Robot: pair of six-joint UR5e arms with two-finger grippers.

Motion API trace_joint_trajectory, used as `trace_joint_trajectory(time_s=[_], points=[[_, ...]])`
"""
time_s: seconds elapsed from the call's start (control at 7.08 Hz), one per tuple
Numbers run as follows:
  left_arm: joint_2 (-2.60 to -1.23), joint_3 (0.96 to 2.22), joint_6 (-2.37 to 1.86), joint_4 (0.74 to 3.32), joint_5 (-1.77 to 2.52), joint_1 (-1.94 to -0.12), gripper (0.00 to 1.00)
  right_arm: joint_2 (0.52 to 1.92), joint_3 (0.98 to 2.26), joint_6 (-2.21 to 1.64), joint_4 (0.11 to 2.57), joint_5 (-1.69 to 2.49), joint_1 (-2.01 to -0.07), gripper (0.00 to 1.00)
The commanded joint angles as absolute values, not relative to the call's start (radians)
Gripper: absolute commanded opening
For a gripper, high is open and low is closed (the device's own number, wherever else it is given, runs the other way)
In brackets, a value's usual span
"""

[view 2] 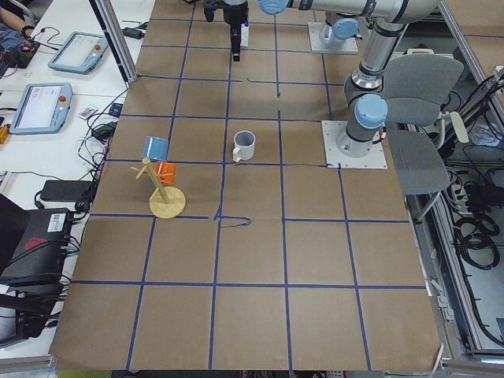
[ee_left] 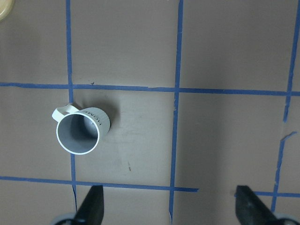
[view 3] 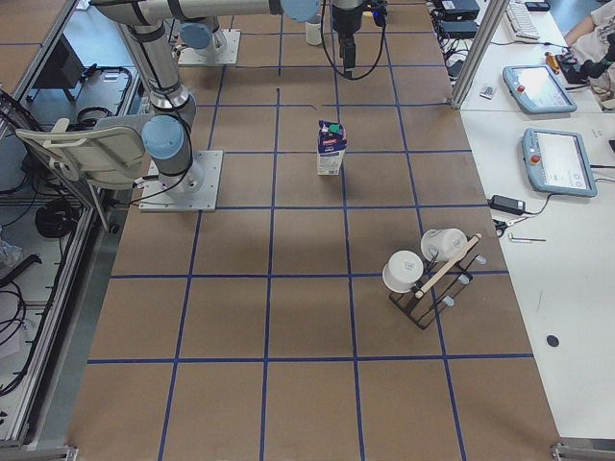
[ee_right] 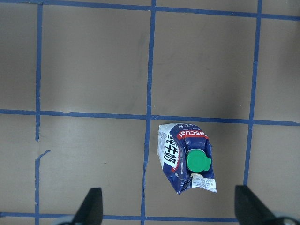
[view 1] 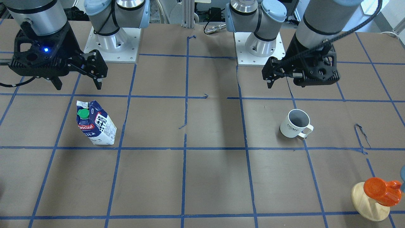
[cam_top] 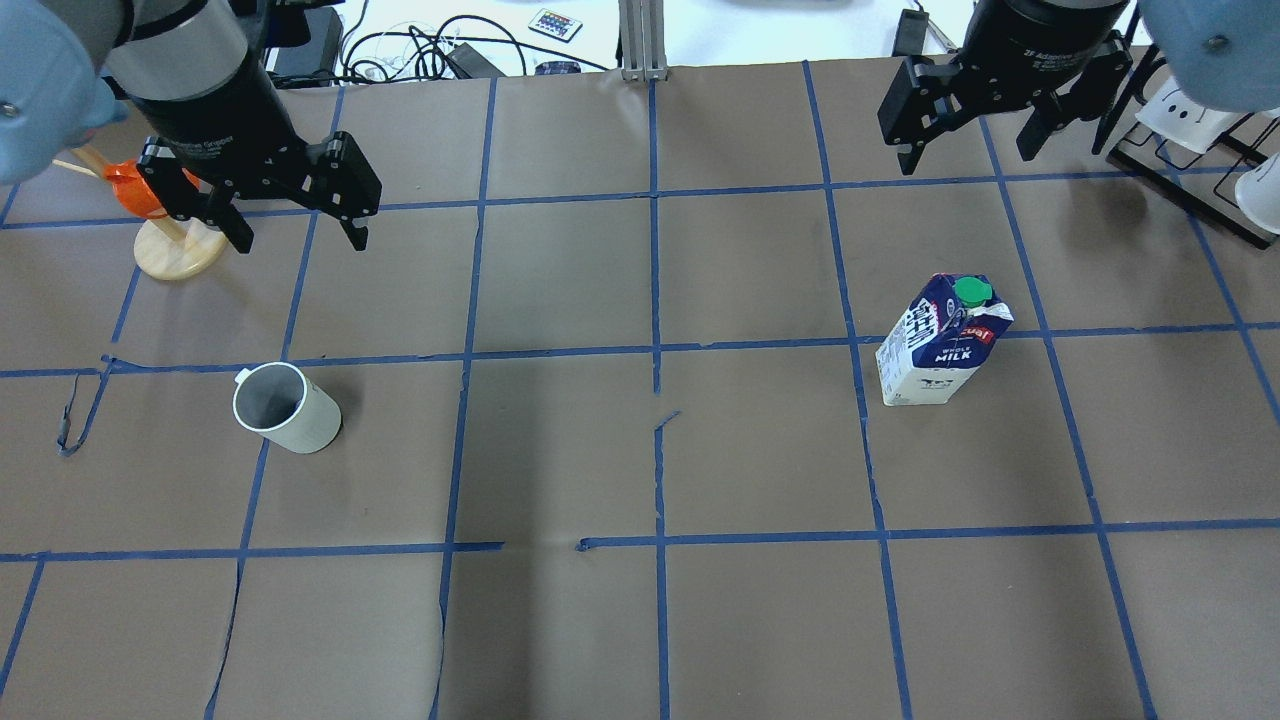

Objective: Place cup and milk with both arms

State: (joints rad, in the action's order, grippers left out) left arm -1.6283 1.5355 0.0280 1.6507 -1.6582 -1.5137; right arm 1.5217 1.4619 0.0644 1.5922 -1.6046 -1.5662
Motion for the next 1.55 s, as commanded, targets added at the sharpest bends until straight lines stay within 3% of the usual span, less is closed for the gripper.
trace_joint_trajectory(time_s=[0.0,0.28,0.42,0.85,0.99,1.27,1.41], points=[[-1.673,1.752,0.112,1.480,-1.730,-1.404,1.00,1.522,1.462,0.064,1.591,-1.605,-1.566,1.00],[-1.732,1.868,0.120,1.348,-1.729,-1.401,0.95,1.522,1.462,0.064,1.591,-1.605,-1.566,1.00],[-1.750,1.870,0.121,1.348,-1.735,-1.399,0.88,1.522,1.462,0.064,1.591,-1.605,-1.566,1.00],[-1.824,1.870,0.117,1.332,-1.792,-1.393,0.78,1.522,1.462,0.064,1.592,-1.605,-1.566,1.00],[-1.831,1.868,0.117,1.331,-1.792,-1.393,0.60,1.522,1.462,0.066,1.591,-1.605,-1.566,1.00],[-1.842,1.867,0.114,1.331,-1.793,-1.393,0.00,1.520,1.462,0.066,1.591,-1.605,-1.566,1.00],[-1.842,1.865,0.115,1.331,-1.793,-1.393,0.00,1.522,1.463,0.066,1.591,-1.605,-1.566,1.00]])
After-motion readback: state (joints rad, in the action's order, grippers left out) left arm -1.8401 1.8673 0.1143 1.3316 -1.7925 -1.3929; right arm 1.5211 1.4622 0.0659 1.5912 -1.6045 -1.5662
